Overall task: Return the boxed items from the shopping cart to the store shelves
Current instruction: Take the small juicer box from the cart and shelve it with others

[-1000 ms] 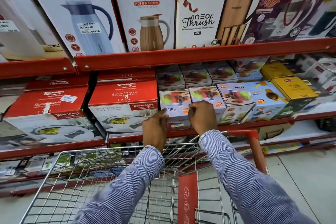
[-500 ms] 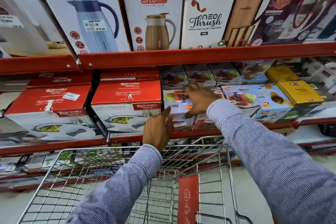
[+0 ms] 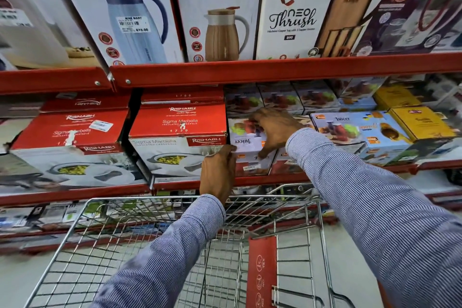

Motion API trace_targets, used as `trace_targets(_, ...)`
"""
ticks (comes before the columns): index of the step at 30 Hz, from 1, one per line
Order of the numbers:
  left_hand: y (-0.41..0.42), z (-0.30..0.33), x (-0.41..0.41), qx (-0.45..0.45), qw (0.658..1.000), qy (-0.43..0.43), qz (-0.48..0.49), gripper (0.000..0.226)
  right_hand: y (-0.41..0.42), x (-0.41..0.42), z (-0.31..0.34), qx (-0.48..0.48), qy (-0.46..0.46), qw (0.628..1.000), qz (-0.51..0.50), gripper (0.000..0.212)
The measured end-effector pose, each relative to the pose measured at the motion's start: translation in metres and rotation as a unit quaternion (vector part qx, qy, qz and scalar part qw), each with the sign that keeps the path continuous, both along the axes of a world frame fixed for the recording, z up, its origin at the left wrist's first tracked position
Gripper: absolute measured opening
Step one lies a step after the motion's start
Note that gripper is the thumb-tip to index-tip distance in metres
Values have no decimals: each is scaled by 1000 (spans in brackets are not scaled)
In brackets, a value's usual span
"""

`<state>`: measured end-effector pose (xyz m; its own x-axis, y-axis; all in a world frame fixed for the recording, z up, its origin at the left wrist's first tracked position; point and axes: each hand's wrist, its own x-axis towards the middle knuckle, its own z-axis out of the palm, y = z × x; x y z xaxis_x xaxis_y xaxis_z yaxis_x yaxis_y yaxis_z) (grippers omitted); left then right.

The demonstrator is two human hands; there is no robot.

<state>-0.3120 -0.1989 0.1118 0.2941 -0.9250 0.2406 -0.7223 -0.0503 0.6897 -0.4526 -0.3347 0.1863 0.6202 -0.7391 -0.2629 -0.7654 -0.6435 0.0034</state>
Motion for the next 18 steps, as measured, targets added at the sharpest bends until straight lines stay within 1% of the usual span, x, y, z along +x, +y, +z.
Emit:
trace_targets(3,1,1,0,4,1000,11,1,21,-1,0,1,-3,-4,1000,0,120)
trace_targets(6,2,4,1,1,1000,2,-1,21,-1,0,0,0,-4,1000,-4,119)
trace_targets(9,3,6,1,5,1000,5,-3,22,2,2,2,6,-7,1000,-14,114)
trace_targets(12,5,9,1,12,1000,16,-5,24,10,3,1,13,-10,999,-31,102)
trace_targets(14,10,11,4,13,1000,15,-12,26,17,3,-4,10,-16,999,-33,104)
trace_targets(16,16,14,9,9,1000,15,-18,29,25,2,-10,6,-37,999,-29,110)
trace_targets(18,24,20,17,-2,1000,18,-20,26,36,5,-14,6,-90,995,-41,104)
